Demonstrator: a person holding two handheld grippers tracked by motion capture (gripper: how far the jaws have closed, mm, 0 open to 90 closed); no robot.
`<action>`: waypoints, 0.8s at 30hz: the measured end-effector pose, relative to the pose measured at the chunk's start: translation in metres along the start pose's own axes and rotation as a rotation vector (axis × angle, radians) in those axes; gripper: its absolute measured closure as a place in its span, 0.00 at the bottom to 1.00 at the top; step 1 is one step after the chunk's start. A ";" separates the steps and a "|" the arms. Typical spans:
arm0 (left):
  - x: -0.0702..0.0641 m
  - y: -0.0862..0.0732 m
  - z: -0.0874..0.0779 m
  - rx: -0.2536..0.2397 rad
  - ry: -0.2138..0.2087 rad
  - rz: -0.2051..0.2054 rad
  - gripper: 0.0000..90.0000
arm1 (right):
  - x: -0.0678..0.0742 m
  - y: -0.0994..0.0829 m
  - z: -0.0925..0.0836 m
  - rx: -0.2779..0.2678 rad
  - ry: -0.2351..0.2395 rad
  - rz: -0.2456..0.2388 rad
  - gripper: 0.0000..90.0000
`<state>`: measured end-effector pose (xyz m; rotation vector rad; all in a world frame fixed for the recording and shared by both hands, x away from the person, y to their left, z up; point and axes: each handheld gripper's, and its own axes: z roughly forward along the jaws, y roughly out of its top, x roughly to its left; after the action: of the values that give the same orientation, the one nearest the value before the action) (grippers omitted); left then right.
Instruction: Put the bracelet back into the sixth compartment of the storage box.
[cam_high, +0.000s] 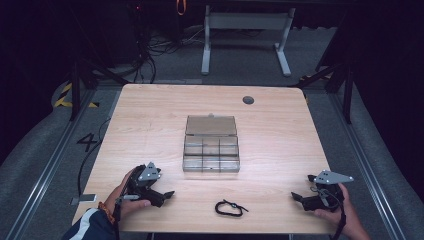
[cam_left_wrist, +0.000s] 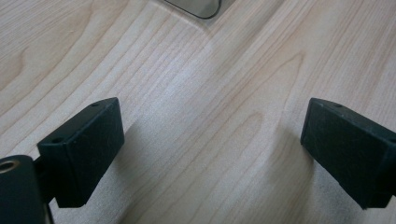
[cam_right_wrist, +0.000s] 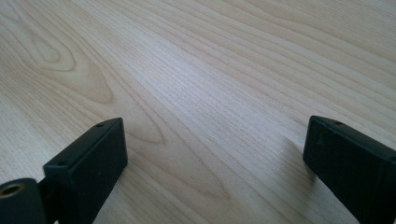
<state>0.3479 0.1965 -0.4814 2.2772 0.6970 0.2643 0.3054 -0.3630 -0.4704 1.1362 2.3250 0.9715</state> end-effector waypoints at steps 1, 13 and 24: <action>0.000 0.000 0.000 0.000 0.001 -0.001 0.07 | 0.000 0.000 0.000 0.000 0.000 -0.001 0.07; 0.000 0.001 0.001 0.007 0.011 -0.012 0.03 | -0.002 0.010 -0.003 0.053 0.022 -0.020 0.23; 0.000 0.001 0.002 0.011 0.019 -0.022 0.01 | 0.028 0.049 -0.004 0.099 0.109 -0.160 0.32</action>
<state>0.3492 0.1951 -0.4819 2.2788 0.7340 0.2728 0.3124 -0.3209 -0.4338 0.9365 2.5320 0.8892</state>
